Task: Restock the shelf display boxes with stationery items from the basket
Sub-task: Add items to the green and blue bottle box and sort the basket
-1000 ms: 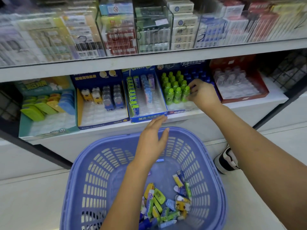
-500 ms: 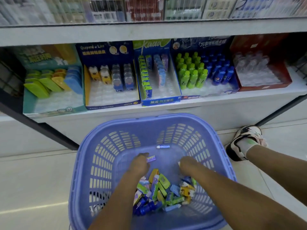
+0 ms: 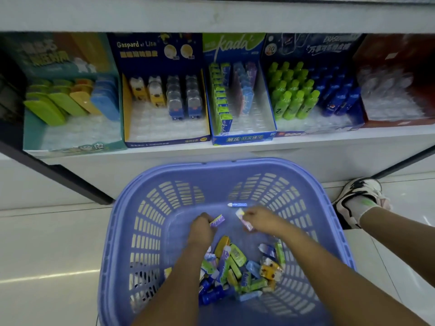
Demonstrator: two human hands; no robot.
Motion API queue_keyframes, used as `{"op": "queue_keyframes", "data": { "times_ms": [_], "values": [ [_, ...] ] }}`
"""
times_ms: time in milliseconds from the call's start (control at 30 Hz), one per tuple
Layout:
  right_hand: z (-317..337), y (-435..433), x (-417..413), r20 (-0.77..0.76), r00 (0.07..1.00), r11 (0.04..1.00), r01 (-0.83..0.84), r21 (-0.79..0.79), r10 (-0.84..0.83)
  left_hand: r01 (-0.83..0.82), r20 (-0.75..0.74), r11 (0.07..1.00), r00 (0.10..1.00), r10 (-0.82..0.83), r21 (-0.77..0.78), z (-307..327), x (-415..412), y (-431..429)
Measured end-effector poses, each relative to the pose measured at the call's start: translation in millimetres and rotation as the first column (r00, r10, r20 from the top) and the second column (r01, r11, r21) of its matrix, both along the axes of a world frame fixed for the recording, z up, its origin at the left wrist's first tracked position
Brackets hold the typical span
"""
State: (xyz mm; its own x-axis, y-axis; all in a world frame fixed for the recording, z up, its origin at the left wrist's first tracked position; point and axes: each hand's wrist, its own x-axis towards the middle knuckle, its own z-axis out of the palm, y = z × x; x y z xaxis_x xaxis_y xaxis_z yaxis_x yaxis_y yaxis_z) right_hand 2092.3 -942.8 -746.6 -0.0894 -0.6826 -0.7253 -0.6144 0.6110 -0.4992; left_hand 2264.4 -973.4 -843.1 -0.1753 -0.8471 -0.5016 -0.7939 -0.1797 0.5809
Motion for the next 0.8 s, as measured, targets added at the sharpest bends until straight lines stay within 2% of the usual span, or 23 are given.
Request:
{"op": "queue_keyframes", "data": {
  "times_ms": [67,167,267,367,500,600,700,800],
  "values": [
    [37,-2,-8,0.252,0.955,0.981,0.182,-0.073,-0.159,-0.029,-0.144,0.996,0.989,0.041,0.088,19,-6,-11],
    [91,-1,-19,0.378,0.915,0.916,0.265,-0.302,-0.14,-0.017,-0.408,0.968,0.905,0.122,0.252,64,-13,-27],
    [141,-3,-25,0.473,0.846,0.692,0.494,-0.527,-0.244,0.012,-0.59,0.959,0.791,0.164,0.283,115,-18,-36],
    [181,-12,-36,0.515,0.828,0.462,0.554,-0.693,-0.22,0.073,-0.719,0.974,0.687,0.108,0.216,164,-22,-40],
    [211,-51,-50,0.318,0.911,0.307,0.391,-0.867,-0.263,0.045,-0.79,0.993,0.61,0.06,0.111,213,-27,-43],
    [219,-95,-59,0.153,0.924,0.279,0.259,-0.925,-0.349,-0.031,-0.808,0.998,0.586,0.067,0.06,231,-30,-42],
    [220,-135,-60,-0.046,0.962,0.374,0.06,-0.925,-0.269,-0.098,-0.822,0.994,0.562,0.096,0.05,238,-36,-40],
    [215,-161,-60,-0.306,0.935,0.512,-0.176,-0.841,-0.181,-0.136,-0.831,0.99,0.545,0.111,0.043,239,-44,-37]
  ]
}}
